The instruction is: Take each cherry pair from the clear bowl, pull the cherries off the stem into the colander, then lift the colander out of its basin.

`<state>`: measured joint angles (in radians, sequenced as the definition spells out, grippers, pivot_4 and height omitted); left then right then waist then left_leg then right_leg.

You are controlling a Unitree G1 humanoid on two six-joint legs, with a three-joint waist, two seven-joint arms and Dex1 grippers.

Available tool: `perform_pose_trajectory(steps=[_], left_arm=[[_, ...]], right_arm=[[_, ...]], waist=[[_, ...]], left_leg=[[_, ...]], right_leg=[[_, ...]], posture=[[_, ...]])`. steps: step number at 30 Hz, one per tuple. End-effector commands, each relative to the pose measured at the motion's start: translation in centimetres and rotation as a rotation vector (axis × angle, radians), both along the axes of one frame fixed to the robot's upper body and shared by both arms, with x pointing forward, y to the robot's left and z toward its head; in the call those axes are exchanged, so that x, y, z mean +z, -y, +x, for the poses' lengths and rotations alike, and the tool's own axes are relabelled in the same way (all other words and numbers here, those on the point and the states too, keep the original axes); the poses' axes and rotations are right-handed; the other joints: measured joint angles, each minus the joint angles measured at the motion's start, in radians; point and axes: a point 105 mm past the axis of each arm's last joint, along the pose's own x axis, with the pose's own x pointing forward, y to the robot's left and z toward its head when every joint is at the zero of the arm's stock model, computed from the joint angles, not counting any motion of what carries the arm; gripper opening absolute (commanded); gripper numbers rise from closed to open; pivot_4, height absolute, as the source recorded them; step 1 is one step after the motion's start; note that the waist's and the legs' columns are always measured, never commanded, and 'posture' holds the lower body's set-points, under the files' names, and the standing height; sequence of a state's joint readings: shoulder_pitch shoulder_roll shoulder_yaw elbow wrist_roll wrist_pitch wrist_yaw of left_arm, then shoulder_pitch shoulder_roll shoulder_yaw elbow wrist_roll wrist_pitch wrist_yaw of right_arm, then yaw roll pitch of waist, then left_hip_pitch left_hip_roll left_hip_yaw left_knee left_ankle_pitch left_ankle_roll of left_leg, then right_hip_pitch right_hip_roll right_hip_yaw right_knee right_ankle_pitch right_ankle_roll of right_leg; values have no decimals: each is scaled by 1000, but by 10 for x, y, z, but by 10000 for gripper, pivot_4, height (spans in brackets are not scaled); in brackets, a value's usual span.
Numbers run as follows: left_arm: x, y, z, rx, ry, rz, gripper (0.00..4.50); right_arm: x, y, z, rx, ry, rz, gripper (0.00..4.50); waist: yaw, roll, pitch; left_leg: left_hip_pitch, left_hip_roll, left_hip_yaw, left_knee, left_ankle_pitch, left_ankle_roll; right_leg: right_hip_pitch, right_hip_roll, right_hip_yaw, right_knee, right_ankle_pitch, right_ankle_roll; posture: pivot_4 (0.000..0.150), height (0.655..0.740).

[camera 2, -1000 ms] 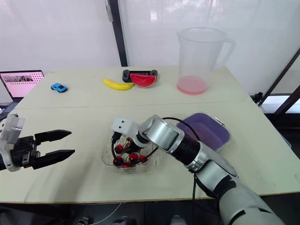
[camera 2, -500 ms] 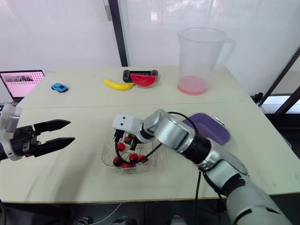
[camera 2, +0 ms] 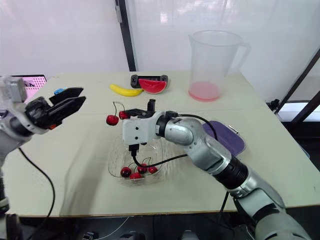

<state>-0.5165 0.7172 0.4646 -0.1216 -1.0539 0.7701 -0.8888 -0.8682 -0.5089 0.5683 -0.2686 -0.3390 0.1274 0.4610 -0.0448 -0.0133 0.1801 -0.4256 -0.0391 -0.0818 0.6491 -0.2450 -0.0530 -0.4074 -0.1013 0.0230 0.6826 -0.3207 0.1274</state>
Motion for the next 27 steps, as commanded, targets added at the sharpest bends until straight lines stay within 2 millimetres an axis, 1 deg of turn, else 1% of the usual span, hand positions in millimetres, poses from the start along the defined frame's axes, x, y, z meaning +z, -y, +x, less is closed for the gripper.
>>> perform_pose_trajectory(steps=[1,5,7,10,13,16,19,22,25,27], left_arm=[[7,14,1,-16,34,4,45000],[5,31,6,-39,40,25,45000],[10,35,11,-42,40,-9,45000],[18,46,14,-60,63,-9,45000],[24,46,16,-54,76,-20,45000],[33,54,18,-79,92,-1,45000],[33,61,19,-107,93,25,45000],[35,62,22,-111,86,29,45000],[30,65,25,-111,66,67,37091],[27,67,25,-119,64,92,27121]], right_arm=[[29,5,-6,-21,171,130,7607],[33,6,-7,-33,214,168,7607],[32,4,-7,-30,205,175,7607],[30,4,-8,-29,207,165,7607],[30,4,-8,-29,213,160,7607],[26,4,-10,-14,191,150,7607],[22,5,-9,-16,188,129,7607],[20,4,-8,-13,179,114,7607],[20,5,-10,-7,198,93,7375],[21,5,-10,-7,206,83,7375]], waist=[[-1,0,0],[-1,0,0],[1,0,0],[1,0,0],[-1,0,0],[-1,0,0],[-1,0,0],[-1,0,0],[-1,0,0],[-2,0,0]], left_leg=[[0,0,0,0,0,0],[0,0,0,0,0,-1],[0,0,0,0,0,-1],[0,0,0,1,0,-1],[0,0,0,0,0,-1],[0,0,-1,0,0,-1],[0,0,-1,0,0,-1],[0,0,-1,0,0,-1],[0,0,-1,0,0,-1],[0,0,-1,0,0,-1]], right_leg=[[0,0,0,0,0,0],[0,1,0,0,0,0],[0,1,0,0,0,0],[1,1,0,0,0,0],[1,1,0,0,0,0],[1,2,0,0,0,0],[1,2,0,0,0,0],[2,2,0,0,0,0],[2,2,0,0,0,0],[2,2,0,0,0,0]], posture=[[1500,7400],[1500,7400],[1500,7400],[1500,7400],[1500,7400],[1500,7400],[1500,7400],[1500,7400],[1500,7400],[1500,7400]])
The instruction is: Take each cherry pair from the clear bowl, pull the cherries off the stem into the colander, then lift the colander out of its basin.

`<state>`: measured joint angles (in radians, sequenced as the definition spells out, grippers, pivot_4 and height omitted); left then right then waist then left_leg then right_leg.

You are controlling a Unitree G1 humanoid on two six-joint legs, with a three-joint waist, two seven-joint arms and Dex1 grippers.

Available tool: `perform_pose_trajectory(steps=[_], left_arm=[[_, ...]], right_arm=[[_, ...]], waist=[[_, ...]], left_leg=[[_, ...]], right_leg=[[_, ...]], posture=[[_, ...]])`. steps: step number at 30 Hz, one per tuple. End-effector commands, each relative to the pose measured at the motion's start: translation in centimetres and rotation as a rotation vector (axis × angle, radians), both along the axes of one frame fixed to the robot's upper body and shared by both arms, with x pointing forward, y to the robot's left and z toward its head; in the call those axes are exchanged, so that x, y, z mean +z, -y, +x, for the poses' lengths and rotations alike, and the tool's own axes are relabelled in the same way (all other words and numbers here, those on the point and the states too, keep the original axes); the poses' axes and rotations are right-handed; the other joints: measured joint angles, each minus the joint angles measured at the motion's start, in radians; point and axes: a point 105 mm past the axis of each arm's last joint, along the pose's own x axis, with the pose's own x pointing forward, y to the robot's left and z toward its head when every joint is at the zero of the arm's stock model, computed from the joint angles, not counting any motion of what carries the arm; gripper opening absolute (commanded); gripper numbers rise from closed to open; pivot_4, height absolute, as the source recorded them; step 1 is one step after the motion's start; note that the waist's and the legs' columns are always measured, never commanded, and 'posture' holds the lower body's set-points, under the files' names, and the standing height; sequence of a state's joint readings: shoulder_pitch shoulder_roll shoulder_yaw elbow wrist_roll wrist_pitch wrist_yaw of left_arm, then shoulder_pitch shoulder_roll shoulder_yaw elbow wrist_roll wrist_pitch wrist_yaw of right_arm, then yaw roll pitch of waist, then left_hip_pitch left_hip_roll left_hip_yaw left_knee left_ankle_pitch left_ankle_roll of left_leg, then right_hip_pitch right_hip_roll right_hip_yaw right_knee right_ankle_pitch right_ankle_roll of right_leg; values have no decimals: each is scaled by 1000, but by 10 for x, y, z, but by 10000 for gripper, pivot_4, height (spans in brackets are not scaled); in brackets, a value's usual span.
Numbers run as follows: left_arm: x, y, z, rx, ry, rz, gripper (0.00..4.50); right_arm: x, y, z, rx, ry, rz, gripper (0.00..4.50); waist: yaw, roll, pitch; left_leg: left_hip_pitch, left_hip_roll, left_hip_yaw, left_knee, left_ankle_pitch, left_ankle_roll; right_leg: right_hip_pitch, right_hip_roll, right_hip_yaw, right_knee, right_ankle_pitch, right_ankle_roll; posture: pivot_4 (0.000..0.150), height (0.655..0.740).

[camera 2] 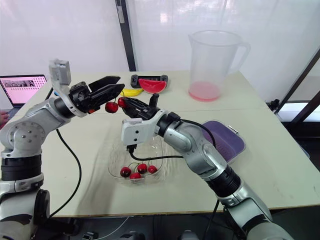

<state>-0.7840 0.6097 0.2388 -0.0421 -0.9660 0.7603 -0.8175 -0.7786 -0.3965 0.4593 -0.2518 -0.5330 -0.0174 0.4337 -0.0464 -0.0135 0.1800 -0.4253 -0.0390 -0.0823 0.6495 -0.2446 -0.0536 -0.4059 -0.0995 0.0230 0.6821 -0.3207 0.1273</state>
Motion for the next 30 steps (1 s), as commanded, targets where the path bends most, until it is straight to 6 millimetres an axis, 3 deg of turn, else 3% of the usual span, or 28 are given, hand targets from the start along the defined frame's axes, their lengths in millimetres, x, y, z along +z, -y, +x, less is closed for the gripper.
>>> perform_pose_trajectory(steps=[1,5,12,15,19,20,21,24,27,30], left_arm=[[4,2,-4,-12,41,52,21537],[0,0,-1,-6,31,57,409],[5,-1,-2,-20,28,14,409],[2,-5,0,-13,23,24,0],[4,-9,2,1,26,27,0],[5,-10,3,2,26,26,0],[6,-12,4,7,26,18,0],[-1,-8,-5,-45,12,18,0],[-4,-7,-11,-80,-5,24,0],[-7,-3,-19,-133,-22,20,0]], right_arm=[[15,3,-7,9,63,16,7375],[14,3,-7,12,58,14,7375],[10,3,-7,21,28,-4,7375],[3,2,-8,44,-65,-25,18999],[-1,13,-11,69,-187,-51,37738],[-1,16,-13,83,-230,-40,37738],[-1,19,-14,101,-314,-3,37738],[4,45,-16,217,-909,291,37738],[37,55,-24,471,-1191,574,37738],[39,56,-32,519,-1433,569,37738]], waist=[[0,0,0],[0,0,0],[1,0,0],[0,0,0],[2,0,0],[2,0,0],[2,0,0],[1,0,0],[1,0,0],[0,2,1]], left_leg=[[0,0,0,0,0,0],[0,0,0,0,0,0],[0,0,0,0,0,0],[0,0,0,0,0,0],[0,0,0,0,0,0],[0,0,0,0,0,0],[0,0,-1,0,0,0],[0,1,-2,1,0,0],[0,2,-3,1,0,0],[1,2,-3,0,1,-1]], right_leg=[[0,0,0,0,0,0],[0,0,0,0,0,0],[0,0,0,0,0,0],[0,0,0,0,0,0],[0,0,0,0,0,0],[0,0,0,0,0,0],[1,0,0,0,0,0],[2,0,-1,0,0,0],[3,0,-2,0,0,0],[1,0,-1,1,0,0]], posture=[[1500,7400],[1500,7400],[1500,7400],[1500,7400],[1500,7400],[1500,7400],[1500,7400],[1500,7400],[1500,7400],[1500,7400]])
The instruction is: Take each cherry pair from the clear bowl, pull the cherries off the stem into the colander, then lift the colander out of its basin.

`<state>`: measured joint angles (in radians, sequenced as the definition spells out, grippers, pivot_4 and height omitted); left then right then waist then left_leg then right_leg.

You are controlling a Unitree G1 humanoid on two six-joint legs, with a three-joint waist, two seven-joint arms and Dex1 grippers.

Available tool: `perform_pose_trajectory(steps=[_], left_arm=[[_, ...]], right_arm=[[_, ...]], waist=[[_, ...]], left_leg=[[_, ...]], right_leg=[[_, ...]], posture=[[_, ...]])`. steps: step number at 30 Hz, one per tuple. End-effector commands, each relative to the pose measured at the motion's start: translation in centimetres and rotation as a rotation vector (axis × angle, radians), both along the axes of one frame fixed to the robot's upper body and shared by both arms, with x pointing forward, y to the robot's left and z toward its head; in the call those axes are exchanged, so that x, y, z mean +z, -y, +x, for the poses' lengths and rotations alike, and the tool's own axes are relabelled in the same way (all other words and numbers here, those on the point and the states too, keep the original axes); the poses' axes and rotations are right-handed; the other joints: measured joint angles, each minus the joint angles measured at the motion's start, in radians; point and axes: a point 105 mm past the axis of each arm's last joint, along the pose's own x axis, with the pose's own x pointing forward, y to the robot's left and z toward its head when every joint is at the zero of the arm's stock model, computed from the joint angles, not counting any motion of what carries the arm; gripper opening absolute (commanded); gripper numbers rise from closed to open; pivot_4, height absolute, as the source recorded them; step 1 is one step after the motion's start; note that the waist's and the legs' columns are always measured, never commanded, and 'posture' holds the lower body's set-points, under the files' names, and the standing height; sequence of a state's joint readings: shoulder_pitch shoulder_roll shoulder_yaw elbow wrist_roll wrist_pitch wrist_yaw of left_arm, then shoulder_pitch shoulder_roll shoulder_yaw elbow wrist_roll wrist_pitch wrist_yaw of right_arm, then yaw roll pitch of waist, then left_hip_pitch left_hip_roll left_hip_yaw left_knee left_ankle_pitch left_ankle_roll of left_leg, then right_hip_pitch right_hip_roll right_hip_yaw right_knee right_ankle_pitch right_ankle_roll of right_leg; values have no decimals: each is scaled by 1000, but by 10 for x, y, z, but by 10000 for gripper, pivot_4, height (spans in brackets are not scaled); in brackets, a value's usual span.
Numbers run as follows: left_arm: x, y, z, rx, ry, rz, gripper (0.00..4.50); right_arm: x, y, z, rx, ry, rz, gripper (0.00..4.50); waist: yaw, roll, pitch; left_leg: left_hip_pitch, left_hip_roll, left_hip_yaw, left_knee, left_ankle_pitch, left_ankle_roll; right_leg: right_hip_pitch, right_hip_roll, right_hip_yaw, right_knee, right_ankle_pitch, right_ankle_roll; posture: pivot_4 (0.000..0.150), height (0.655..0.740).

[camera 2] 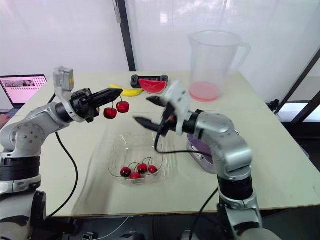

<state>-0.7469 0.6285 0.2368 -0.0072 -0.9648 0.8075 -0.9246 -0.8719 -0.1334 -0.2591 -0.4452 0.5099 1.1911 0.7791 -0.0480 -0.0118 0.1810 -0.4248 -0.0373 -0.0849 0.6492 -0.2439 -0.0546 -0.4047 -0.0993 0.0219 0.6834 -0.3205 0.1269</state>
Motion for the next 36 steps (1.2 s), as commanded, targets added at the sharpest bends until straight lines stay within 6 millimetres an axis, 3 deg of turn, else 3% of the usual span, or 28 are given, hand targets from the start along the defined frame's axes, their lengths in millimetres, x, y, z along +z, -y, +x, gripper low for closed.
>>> perform_pose_trajectory(steps=[1,5,8,16,19,22,33,36], left_arm=[[11,3,-17,-65,49,-7,0],[8,11,-23,-104,35,-6,0],[3,22,-39,-217,-17,10,0],[9,26,-40,-200,-6,-23,0],[10,27,-40,-200,-4,-22,0],[8,26,-40,-193,-7,-22,0],[9,27,-37,-186,3,-29,0],[10,26,-36,-180,5,-37,0]], right_arm=[[0,0,-22,140,-133,-47,37738],[-14,-5,-22,117,-138,-113,37738],[-19,-16,-17,102,-179,-100,37738],[-28,-29,-31,176,-186,-122,37738],[-27,-30,-31,174,-191,-112,28665],[-24,-29,-29,172,-181,-103,15139],[-26,-27,-27,175,-185,-134,15139],[-41,-25,-29,180,-217,-214,15139]], waist=[[2,0,-1],[3,0,-1],[0,-1,-1],[-2,0,-1],[-3,0,-1],[-2,0,-1],[1,-1,-1],[2,-1,-1]], left_leg=[[0,0,0,0,0,0],[1,-2,0,-2,0,0],[1,-2,1,-1,0,1],[1,-1,1,-1,0,0],[1,-1,1,-1,0,0],[1,-1,1,-1,0,0],[1,-1,1,-1,0,1],[1,-1,1,-1,0,1]], right_leg=[[0,0,0,0,0,0],[1,-1,1,-1,0,0],[0,-1,2,0,0,0],[-1,0,2,0,0,0],[-1,0,2,0,0,0],[-1,0,2,0,0,0],[-1,0,2,-1,0,0],[-1,0,2,-1,0,0]], posture=[[1500,7400],[1500,7400],[1500,7400],[1500,7400],[1500,7400],[1500,7400],[1500,7400],[1500,7400]])
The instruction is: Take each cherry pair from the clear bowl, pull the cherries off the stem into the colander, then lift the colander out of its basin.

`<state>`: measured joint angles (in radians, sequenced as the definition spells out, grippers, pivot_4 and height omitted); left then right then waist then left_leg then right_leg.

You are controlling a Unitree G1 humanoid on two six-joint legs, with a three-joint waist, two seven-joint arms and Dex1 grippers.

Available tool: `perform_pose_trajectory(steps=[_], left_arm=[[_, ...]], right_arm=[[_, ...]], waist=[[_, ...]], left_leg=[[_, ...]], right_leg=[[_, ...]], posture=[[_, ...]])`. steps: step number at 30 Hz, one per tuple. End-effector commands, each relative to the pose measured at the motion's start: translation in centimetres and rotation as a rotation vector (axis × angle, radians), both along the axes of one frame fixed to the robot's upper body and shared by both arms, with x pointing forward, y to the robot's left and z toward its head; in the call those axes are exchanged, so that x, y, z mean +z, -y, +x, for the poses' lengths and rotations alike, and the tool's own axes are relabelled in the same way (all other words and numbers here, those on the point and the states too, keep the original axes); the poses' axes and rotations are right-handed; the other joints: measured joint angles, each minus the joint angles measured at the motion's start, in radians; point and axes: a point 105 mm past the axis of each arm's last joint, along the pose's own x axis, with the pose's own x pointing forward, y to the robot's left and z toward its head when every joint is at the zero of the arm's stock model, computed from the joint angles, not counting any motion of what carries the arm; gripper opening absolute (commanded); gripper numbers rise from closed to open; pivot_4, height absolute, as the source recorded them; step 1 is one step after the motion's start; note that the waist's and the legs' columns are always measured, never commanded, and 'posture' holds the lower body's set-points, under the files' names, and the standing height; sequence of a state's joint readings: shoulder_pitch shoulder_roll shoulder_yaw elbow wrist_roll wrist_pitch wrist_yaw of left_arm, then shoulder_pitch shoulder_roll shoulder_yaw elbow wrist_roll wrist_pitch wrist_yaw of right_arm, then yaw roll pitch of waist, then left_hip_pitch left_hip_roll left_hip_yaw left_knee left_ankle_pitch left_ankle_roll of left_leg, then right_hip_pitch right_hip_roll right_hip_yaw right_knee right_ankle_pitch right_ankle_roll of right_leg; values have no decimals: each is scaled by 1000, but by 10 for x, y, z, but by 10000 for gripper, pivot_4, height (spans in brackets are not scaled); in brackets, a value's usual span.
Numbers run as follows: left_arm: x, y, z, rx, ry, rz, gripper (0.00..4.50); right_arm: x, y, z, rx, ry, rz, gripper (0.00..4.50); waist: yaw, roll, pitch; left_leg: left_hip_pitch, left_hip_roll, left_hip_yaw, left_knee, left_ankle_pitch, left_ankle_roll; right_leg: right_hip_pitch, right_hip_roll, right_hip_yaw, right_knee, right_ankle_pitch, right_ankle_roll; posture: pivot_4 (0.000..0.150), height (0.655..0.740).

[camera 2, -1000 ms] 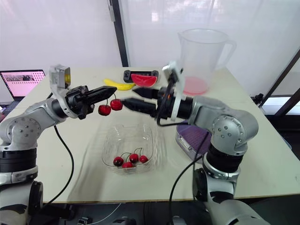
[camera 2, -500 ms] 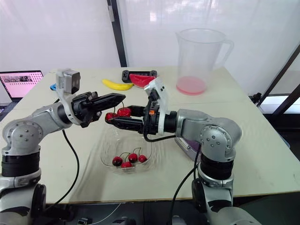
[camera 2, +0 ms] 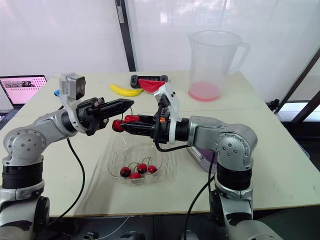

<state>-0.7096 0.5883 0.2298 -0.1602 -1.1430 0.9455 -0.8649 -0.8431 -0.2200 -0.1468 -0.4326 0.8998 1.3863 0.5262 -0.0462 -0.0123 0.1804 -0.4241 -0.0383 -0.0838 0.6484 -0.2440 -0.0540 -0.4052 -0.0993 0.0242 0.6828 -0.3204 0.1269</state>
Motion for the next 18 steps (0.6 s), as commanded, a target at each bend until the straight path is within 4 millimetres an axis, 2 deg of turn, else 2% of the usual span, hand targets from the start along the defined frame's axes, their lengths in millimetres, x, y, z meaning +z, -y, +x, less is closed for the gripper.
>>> perform_pose_trajectory(steps=[1,3,7,12,16,18], left_arm=[[12,-3,-2,15,58,-28,0],[12,-3,-2,12,58,-30,0],[12,-1,-1,6,63,-31,0],[13,-4,2,15,71,-32,0],[11,-7,4,51,84,-10,0],[6,-9,6,81,97,29,0]], right_arm=[[-12,1,-10,45,17,-97,15139],[-26,5,-14,57,10,-171,15139],[-36,11,-17,66,9,-217,15139],[-16,29,-15,53,42,-182,15139],[0,69,1,-67,156,-297,15139],[1,104,17,-177,217,-439,15139]], waist=[[1,0,0],[2,0,0],[0,0,0],[2,-1,0],[10,-1,0],[13,-1,0]], left_leg=[[0,0,0,0,0,0],[0,0,0,0,0,0],[0,0,0,0,-2,4],[0,0,0,0,-2,4],[-1,0,0,2,-3,6],[-1,-1,0,3,-5,8]], right_leg=[[0,0,0,0,0,0],[0,0,0,0,0,0],[0,0,0,-1,0,0],[1,0,0,-1,0,0],[2,0,-1,-2,0,0],[2,0,-1,-3,0,0]], posture=[[1500,7400],[1500,7400],[1500,7400],[1500,7400],[1500,7400],[1500,7400]])
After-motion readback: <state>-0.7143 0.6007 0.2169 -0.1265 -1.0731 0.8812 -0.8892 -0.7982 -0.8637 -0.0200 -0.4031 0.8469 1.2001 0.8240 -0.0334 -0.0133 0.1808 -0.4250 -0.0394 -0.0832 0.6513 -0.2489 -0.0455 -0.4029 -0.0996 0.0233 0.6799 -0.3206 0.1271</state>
